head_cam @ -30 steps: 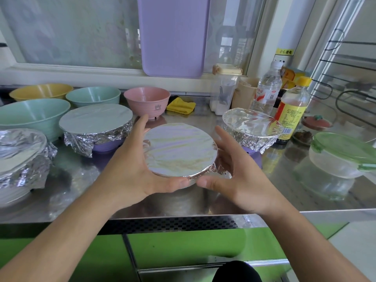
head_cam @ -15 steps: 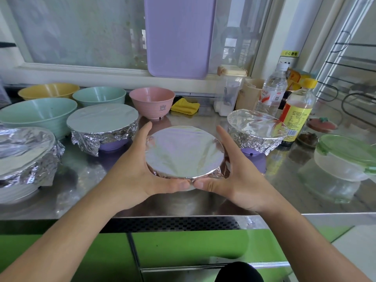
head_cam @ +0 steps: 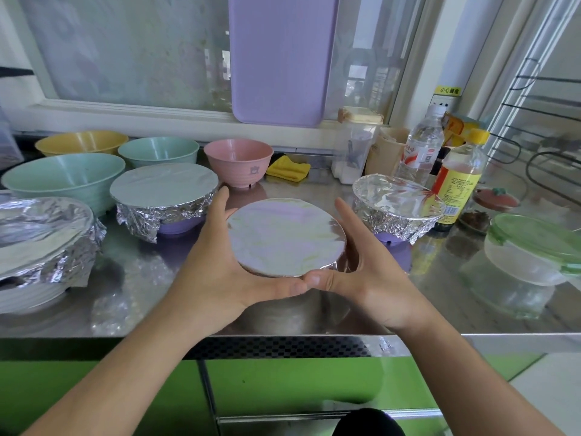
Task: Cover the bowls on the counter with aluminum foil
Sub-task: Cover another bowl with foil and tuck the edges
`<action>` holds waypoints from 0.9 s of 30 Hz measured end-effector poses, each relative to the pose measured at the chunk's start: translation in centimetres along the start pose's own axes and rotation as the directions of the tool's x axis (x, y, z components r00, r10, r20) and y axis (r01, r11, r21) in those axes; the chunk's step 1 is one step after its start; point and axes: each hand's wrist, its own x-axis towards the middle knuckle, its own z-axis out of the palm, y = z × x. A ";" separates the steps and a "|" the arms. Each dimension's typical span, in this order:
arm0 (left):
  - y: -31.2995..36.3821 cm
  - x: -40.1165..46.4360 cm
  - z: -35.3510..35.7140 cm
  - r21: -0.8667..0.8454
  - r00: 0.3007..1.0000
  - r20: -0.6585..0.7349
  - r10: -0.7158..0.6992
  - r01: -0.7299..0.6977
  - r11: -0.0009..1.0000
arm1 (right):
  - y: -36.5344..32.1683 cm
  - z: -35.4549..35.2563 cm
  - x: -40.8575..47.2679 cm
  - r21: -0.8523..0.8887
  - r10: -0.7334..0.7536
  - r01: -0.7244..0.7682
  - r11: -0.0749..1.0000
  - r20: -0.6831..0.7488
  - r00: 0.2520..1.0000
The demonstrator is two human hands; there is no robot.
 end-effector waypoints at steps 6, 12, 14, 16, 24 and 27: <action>-1.0 0.2 -1.1 0.008 0.998 0.058 -0.022 0.021 1.000 | 0.5 -1.2 -0.9 -0.002 -0.011 0.011 1.000 0.020 1.000; -1.0 0.4 -1.6 0.026 0.993 0.114 -0.039 0.036 0.999 | 0.9 -1.4 -0.3 -0.124 -0.048 0.044 0.991 -0.028 0.998; -0.9 0.4 -1.5 0.024 0.992 0.121 -0.041 0.039 0.999 | 1.1 -1.0 -0.4 -0.159 -0.065 0.055 0.986 -0.057 0.996; -0.8 0.5 -1.6 0.037 0.991 0.127 -0.047 0.043 0.998 | 1.2 -0.7 -0.5 -0.184 -0.084 0.069 0.980 -0.072 0.994; 1.3 -0.8 -1.1 0.117 0.994 0.080 -0.073 0.063 0.991 | 0.7 -1.2 -1.1 -0.093 -0.071 0.073 0.993 0.029 0.997; 1.9 -1.5 0.2 0.144 0.999 -0.005 -0.053 0.053 0.988 | 0.4 -0.7 -1.0 -0.025 -0.074 0.075 0.997 0.027 0.997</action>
